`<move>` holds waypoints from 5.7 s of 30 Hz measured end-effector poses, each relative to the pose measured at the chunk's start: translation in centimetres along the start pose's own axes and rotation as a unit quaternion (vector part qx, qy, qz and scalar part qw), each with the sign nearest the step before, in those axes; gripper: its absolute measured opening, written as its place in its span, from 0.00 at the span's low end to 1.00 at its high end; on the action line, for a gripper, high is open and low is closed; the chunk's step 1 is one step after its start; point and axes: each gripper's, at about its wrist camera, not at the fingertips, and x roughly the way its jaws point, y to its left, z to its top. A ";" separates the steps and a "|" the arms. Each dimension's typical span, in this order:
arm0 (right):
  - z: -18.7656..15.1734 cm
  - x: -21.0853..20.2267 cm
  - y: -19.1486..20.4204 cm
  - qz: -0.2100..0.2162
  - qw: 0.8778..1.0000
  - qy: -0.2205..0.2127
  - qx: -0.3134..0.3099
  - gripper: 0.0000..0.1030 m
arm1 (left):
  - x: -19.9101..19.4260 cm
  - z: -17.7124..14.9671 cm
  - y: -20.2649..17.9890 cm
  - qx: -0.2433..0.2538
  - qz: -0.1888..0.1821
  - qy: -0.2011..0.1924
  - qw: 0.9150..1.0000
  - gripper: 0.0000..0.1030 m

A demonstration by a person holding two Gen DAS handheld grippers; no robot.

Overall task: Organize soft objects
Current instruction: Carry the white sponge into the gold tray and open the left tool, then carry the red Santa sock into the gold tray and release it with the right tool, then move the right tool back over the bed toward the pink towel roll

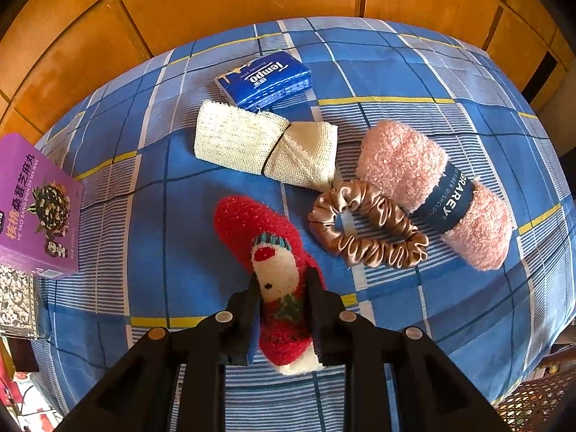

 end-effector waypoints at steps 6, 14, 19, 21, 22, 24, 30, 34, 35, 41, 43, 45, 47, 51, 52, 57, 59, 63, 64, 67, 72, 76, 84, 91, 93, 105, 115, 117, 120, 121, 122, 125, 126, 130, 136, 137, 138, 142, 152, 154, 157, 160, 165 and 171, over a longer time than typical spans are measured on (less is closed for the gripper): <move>0.0 0.2 0.4 -0.018 1.000 0.001 -0.017 0.25 | -5.5 -5.7 9.1 -0.098 0.045 -0.021 0.994 0.63; -0.1 0.1 1.0 -0.038 0.999 -0.010 -0.031 0.25 | -7.7 -13.3 15.9 -0.167 0.102 0.017 0.981 0.65; -0.4 0.0 1.5 -0.050 0.998 -0.020 -0.043 0.25 | -6.4 -16.2 17.4 -0.187 0.114 0.041 0.975 0.70; -0.4 0.0 1.6 -0.054 0.997 -0.023 -0.049 0.25 | -6.1 -16.8 17.4 -0.191 0.119 0.048 0.973 0.77; -0.5 -0.1 1.6 -0.056 0.997 -0.024 -0.051 0.25 | -6.0 -16.9 17.5 -0.194 0.119 0.050 0.973 0.83; -0.6 -0.1 1.9 -0.063 0.996 -0.025 -0.058 0.25 | -6.1 -17.5 17.3 -0.195 0.120 0.051 0.972 0.88; -0.8 -0.1 2.2 -0.073 0.995 -0.029 -0.067 0.25 | -7.0 -18.4 15.8 -0.173 0.137 0.049 0.974 0.90; -0.8 -0.3 2.3 -0.075 0.995 -0.031 -0.065 0.24 | -7.9 -18.7 14.2 -0.149 0.144 0.038 0.977 0.94; -1.1 -0.5 2.5 -0.076 0.995 -0.031 -0.064 0.24 | -8.2 -18.7 13.7 -0.141 0.144 0.034 0.979 0.95; -0.8 -0.7 1.9 -0.070 0.996 -0.036 -0.049 0.22 | -9.2 -18.2 11.1 -0.092 0.137 0.014 0.986 0.99; -0.6 -1.1 1.4 -0.056 0.997 -0.042 -0.035 0.19 | -9.5 -18.1 10.5 -0.079 0.135 0.008 0.988 0.99; -0.4 -1.5 1.0 -0.039 0.998 -0.048 -0.022 0.18 | -9.7 -17.9 9.8 -0.067 0.131 0.003 0.989 0.99; -0.3 -2.1 0.8 -0.019 0.998 -0.059 -0.012 0.18 | -9.8 -17.8 9.4 -0.060 0.124 0.001 0.991 0.99; -0.3 -3.5 1.0 0.026 0.997 -0.076 0.002 0.18 | -10.0 -17.7 8.6 -0.048 0.115 -0.004 0.992 0.99; -0.2 -3.7 1.2 0.032 0.996 -0.078 0.003 0.18 | -10.0 -17.7 8.5 -0.046 0.114 -0.004 0.992 0.99; 1.4 -5.7 3.0 0.064 0.994 -0.092 0.002 0.18 | -10.1 -17.8 7.7 -0.034 0.103 -0.006 0.994 0.99; 2.7 -6.5 3.9 0.068 0.993 -0.100 -0.004 0.18 | -10.0 -17.9 7.4 -0.028 0.102 -0.005 0.994 0.99; 6.5 -8.4 6.1 0.071 0.990 -0.119 -0.016 0.18 | -10.0 -18.0 7.0 -0.020 0.097 -0.004 0.995 0.99; 7.6 -8.8 6.7 0.071 0.990 -0.123 -0.019 0.18 | -10.0 -18.0 6.9 -0.019 0.096 -0.005 0.995 0.99; 11.1 -10.7 9.6 0.076 0.987 -0.137 -0.030 0.18 | -10.2 -18.0 6.6 -0.014 0.094 -0.009 0.995 0.99; 14.2 -14.3 16.3 0.107 0.976 -0.171 -0.076 0.18 | -10.4 -17.8 6.5 -0.009 0.093 -0.012 0.996 0.99; 12.4 -17.1 25.1 0.179 0.948 -0.184 -0.188 0.18 | -10.5 -18.0 6.9 -0.012 0.093 -0.009 0.996 0.99; -0.7 -17.0 38.7 0.316 0.847 -0.117 -0.411 0.18 | -11.6 -18.0 9.9 -0.039 0.117 -0.010 0.992 0.99; -9.5 -10.7 46.2 0.288 0.813 -0.050 -0.503 0.18 | -12.9 -18.3 14.4 -0.099 0.156 -0.023 0.983 0.99; -10.6 -9.1 47.9 0.267 0.811 -0.045 -0.519 0.18 | -12.8 -18.4 15.1 -0.111 0.158 -0.022 0.981 0.99; -11.8 -4.6 50.4 0.226 0.840 -0.032 -0.492 0.45 | -12.4 -18.6 14.3 -0.105 0.152 -0.020 0.982 0.99; -13.1 -8.2 45.8 0.213 0.851 -0.108 -0.468 0.45 | -12.7 -18.4 12.8 -0.088 0.150 -0.027 0.985 0.99; -13.6 -9.4 44.6 0.207 0.851 -0.147 -0.460 0.45 | -12.8 -18.4 12.4 -0.083 0.147 -0.028 0.985 0.99; -14.2 -10.9 42.9 0.208 0.846 -0.188 -0.455 0.45 | -12.9 -18.2 11.8 -0.075 0.145 -0.032 0.986 0.99; -14.4 -11.4 42.3 0.206 0.846 -0.198 -0.450 0.46 | -13.0 -18.2 11.6 -0.073 0.144 -0.033 0.986 0.99; -14.4 -11.7 41.8 0.207 0.846 -0.204 -0.447 0.46 | -13.0 -18.2 11.4 -0.071 0.141 -0.033 0.987 0.99; -14.1 -12.6 40.1 0.208 0.850 -0.220 -0.432 0.46 | -12.9 -18.2 10.6 -0.060 0.134 -0.031 0.989 0.99; -14.0 -12.9 39.5 0.207 0.851 -0.226 -0.426 0.46 | -12.8 -18.3 10.3 -0.055 0.131 -0.031 0.989 0.99; -13.3 -13.8 36.9 0.204 0.860 -0.243 -0.399 0.46 | -12.8 -18.4 9.3 -0.041 0.123 -0.031 0.991 0.99; -11.5 -15.0 32.9 0.193 0.875 -0.272 -0.351 0.46 | -12.5 -18.8 7.9 -0.026 0.111 -0.025 0.993 0.99; -11.2 -15.1 32.3 0.190 0.878 -0.276 -0.343 0.46 | -12.5 -18.8 7.7 -0.024 0.108 -0.025 0.994 0.99; -10.8 -15.2 31.4 0.187 0.881 -0.279 -0.334 0.46 | -12.5 -18.9 7.4 -0.020 0.106 -0.024 0.994 0.99; -9.1 -15.5 27.8 0.166 0.893 -0.296 -0.295 0.46 | -12.3 -19.0 6.5 -0.008 0.100 -0.022 0.995 0.99; -3.7 -14.0 17.5 0.104 0.937 -0.286 -0.173 0.46 | -12.3 -19.4 3.2 0.044 0.071 -0.021 0.996 0.99; -2.5 -13.3 15.2 0.091 0.945 -0.278 -0.144 0.46 | -12.2 -19.5 2.5 0.054 0.064 -0.019 0.996 0.99; -1.2 -12.2 12.3 0.074 0.955 -0.267 -0.103 0.46 | -11.9 -19.6 1.2 0.071 0.057 -0.014 0.996 0.99; -0.3 -11.2 9.6 0.061 0.962 -0.256 -0.067 0.46 | -11.8 -19.6 -0.3 0.090 0.048 -0.011 0.995 0.99; 1.1 -9.9 5.2 0.027 0.968 -0.249 -0.025 0.46 | -11.6 -19.5 -2.2 0.119 0.035 -0.006 0.992 0.99; 3.1 -9.2 0.3 -0.011 0.966 -0.256 0.026 0.46 | -11.4 -19.4 -4.7 0.155 0.021 -0.002 0.988 0.99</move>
